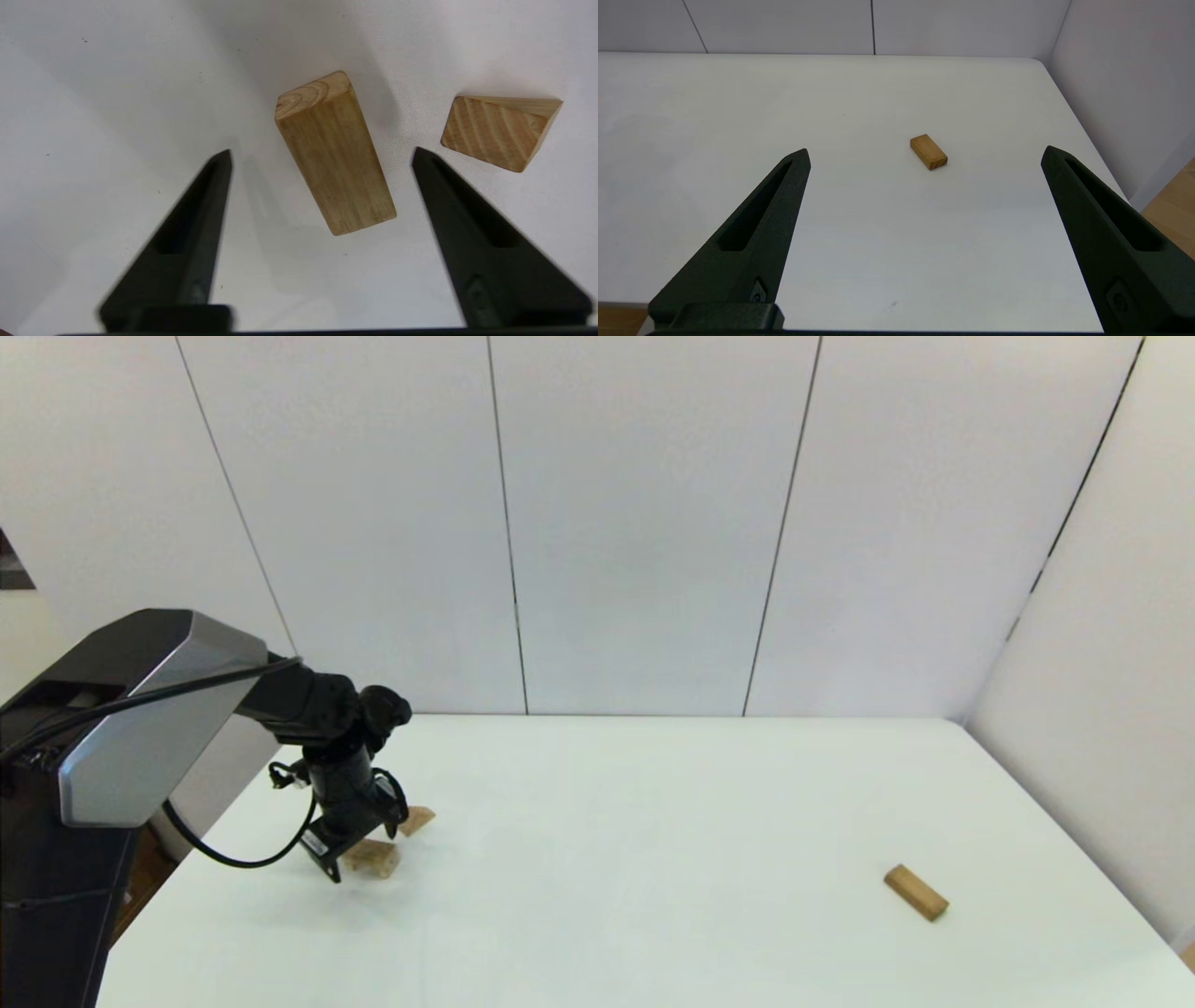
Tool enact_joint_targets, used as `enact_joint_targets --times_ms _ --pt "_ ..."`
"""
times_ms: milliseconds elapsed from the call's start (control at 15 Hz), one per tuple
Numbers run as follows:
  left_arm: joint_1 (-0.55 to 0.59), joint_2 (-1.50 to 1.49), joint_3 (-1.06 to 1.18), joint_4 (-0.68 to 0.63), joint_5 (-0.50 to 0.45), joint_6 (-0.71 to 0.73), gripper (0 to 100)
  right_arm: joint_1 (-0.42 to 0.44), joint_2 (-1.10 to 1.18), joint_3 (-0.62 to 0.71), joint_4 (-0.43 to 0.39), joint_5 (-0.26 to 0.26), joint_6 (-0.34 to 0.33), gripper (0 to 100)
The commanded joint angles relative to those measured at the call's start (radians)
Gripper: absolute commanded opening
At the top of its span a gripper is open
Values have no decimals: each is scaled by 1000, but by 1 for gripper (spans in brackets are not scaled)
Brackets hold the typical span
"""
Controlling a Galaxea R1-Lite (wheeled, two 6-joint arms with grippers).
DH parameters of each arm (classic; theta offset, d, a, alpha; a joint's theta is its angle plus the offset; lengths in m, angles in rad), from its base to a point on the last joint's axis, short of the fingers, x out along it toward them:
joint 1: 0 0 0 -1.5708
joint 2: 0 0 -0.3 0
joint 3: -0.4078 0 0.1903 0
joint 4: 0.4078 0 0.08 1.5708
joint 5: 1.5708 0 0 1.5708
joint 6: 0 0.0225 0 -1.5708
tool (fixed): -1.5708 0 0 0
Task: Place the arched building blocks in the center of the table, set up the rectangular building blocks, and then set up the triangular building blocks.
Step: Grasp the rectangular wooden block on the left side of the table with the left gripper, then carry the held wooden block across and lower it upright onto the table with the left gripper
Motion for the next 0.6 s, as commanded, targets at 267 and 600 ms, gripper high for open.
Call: enact_joint_targets --times_ms 267,600 --pt "-8 11 -11 18 2 -5 0 1 0 0 1 0 0 100" --pt "-6 2 -19 40 2 -8 0 1 0 0 1 0 0 100"
